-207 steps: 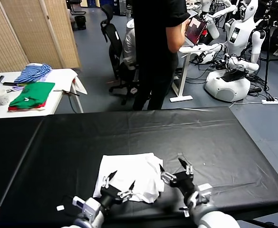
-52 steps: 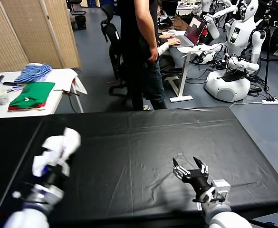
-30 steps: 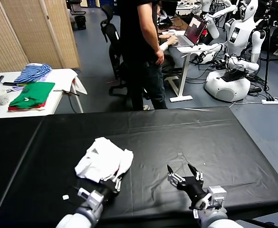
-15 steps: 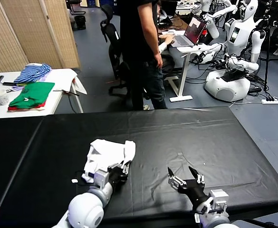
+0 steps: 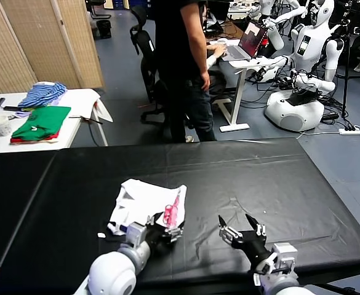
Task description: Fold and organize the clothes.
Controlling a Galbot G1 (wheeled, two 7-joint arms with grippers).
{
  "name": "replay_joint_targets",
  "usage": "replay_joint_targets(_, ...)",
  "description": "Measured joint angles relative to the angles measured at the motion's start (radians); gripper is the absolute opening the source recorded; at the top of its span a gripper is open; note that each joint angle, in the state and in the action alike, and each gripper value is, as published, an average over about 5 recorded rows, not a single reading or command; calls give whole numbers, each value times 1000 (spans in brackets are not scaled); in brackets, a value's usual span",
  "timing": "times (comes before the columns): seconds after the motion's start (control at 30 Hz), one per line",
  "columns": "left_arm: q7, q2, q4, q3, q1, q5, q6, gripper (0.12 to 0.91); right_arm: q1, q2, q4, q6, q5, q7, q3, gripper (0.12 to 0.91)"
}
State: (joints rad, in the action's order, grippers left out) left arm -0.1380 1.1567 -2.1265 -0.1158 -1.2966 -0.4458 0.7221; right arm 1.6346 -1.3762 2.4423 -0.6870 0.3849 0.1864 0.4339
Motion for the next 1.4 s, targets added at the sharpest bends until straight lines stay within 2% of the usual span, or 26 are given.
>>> replay_joint_targets(0.07,23,-2,-15,-11,-12,-28,-9,905,-9,1,5,-7,49,10,10,907)
replay_joint_targets(0.2,44,-9,-51,-49,-46,-124,-73,907,-37,6,2,-7,154,23,32,907)
replay_joint_targets(0.27,36,-16,-71,-75,-64,-168,-108,907,-52,9,-10,-5,178,23,31,907)
replay_joint_targets(0.37,4,-26,-99,-119,-88,-188,-144,907,-73,10,-45,-4,184,22,12,907)
replay_joint_targets(0.5,-39,-32,-116,-181,-117,-98,-141,907,-108,9,-107,-1,175,10,-34,907)
replay_joint_targets(0.63,-50,-30,-125,-245,-162,56,-119,907,-162,22,-176,17,142,-21,-93,907)
replay_joint_targets(0.73,-53,-19,-141,-293,-202,111,-136,907,-207,29,-229,34,112,-45,-137,907)
replay_joint_targets(0.9,-56,4,-161,-350,-253,152,-150,907,-274,27,-309,46,93,-53,-199,907)
replay_joint_targets(1.17,-57,28,-167,-374,-285,178,-154,907,-320,23,-379,50,88,-53,-249,904)
replay_joint_targets(1.27,-57,33,-168,-375,-287,182,-154,907,-327,23,-389,50,91,-55,-256,862)
replay_joint_targets(1.4,-57,36,-168,-376,-288,187,-154,907,-335,25,-398,49,91,-57,-265,768)
